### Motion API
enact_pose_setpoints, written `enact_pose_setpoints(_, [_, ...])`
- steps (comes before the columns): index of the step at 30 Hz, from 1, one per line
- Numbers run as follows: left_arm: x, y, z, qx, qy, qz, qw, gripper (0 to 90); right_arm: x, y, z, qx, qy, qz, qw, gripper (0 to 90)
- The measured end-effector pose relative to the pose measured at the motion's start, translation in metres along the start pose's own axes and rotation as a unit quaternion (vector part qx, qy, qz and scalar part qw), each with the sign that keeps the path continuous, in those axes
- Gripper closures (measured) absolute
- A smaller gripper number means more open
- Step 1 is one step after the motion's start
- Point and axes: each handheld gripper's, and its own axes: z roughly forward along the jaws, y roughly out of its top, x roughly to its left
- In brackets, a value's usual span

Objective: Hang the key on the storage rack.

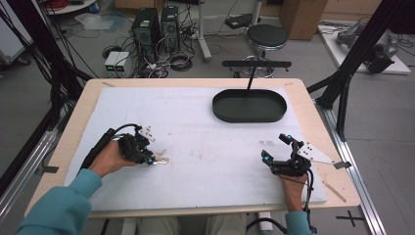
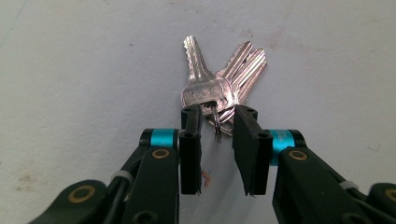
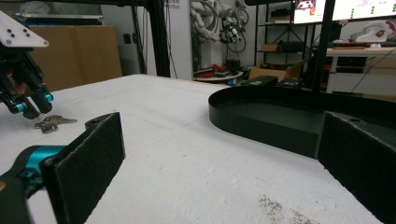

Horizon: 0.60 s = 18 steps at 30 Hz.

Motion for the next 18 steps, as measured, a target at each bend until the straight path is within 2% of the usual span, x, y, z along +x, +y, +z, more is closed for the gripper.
enact_pose_setpoints(18, [-0.0005,0.0002,0.0020,0.010,0.005,-0.007,0.9999,83.0,0.0000,0.0001,0.0001,-0.001,0.000,0.003,1.0000,0.6])
